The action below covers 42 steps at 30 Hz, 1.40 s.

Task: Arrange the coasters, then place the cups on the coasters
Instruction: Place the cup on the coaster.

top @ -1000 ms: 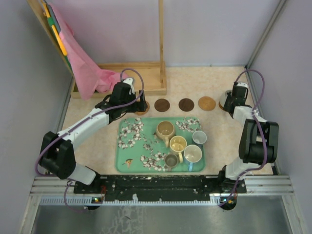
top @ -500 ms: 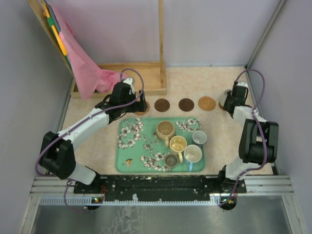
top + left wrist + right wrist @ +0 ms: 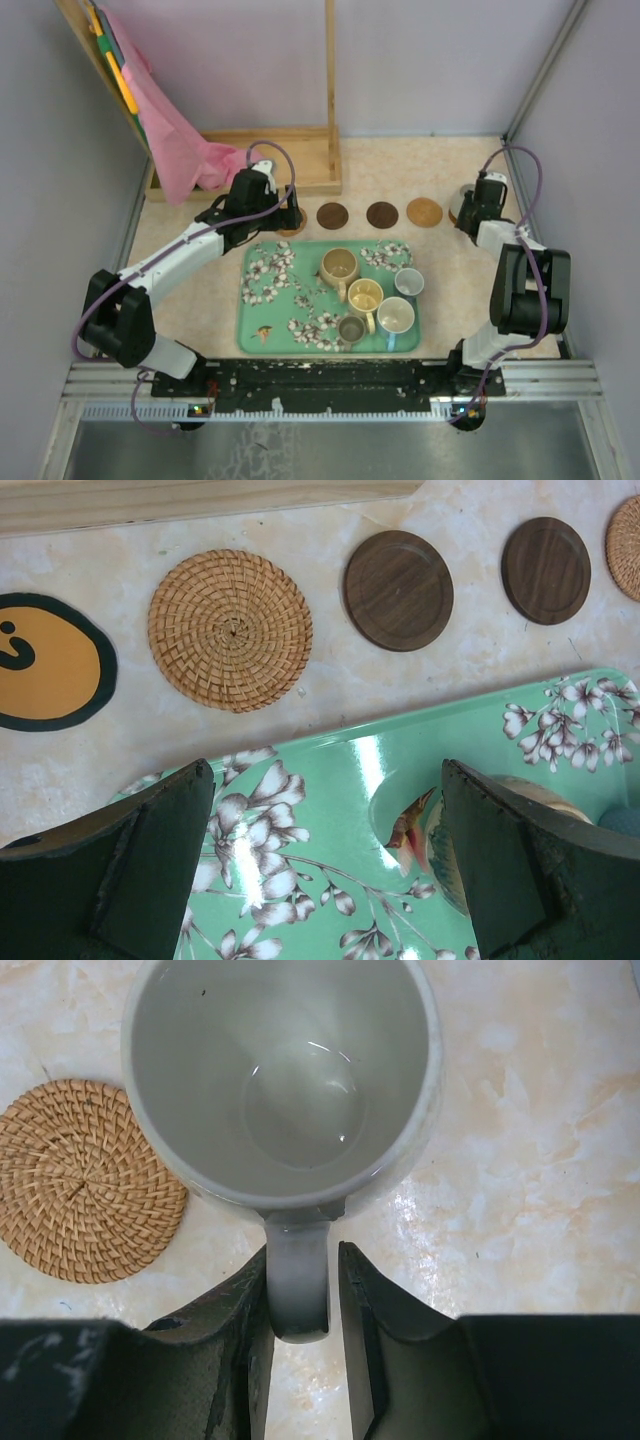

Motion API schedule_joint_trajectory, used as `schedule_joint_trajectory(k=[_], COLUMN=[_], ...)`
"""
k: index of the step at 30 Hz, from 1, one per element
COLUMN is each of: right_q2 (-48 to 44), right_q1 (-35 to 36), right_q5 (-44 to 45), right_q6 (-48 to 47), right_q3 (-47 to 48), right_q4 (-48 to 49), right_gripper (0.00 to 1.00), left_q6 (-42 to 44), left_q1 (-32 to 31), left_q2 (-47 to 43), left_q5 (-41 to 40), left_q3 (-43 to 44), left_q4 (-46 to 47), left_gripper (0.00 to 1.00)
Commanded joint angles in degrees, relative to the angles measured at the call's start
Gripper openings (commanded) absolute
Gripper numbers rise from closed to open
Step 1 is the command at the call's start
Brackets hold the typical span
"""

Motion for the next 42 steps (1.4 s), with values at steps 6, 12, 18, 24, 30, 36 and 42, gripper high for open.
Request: schedule_joint_trajectory(k=[6, 12, 18, 24, 30, 36, 42], right_q2=[-1.6, -4.4, -9.6, -15.8, -21.2, -26.5, -34.1], right_q1=[0.2, 0.1, 0.2, 2.6, 8.3, 14.8, 20.9], right_q5=[2.2, 2.8, 3.6, 5.2, 5.7, 5.9, 5.3], right_q6=[1.2, 1.8, 4.0, 6.6, 9.8, 13.9, 17.5], right_q3=[-0.9, -1.3, -1.7, -1.8, -1.2, -2.8, -5.3], right_q4=[3.1, 2.6, 0.3, -4.3, -12.1, -20.0, -26.9], right_gripper=[0.33, 0.33, 0.34, 0.34, 0.34, 0.34, 0.34], left_q6=[-0.4, -0.4, -0.3, -0.2, -0.1, 0.3, 0.5], left_q1=[-0.3, -0.2, -0.2, -0.3, -0.2, -0.3, -0.3], left_q2=[-1.1, -1.3, -1.3, -1.2, -1.0, -0.9, -0.7], left_q5=[0.4, 0.5, 0.5, 0.4, 0.1, 0.1, 0.1], left_q3=[-0.9, -0.9, -0.6, -0.1, 0.7, 0.7, 0.9], left_q4=[1.4, 1.4, 1.3, 1.2, 0.8, 0.4, 0.2], left_gripper=[1.0, 1.0, 1.0, 1.0, 1.0, 1.0, 1.0])
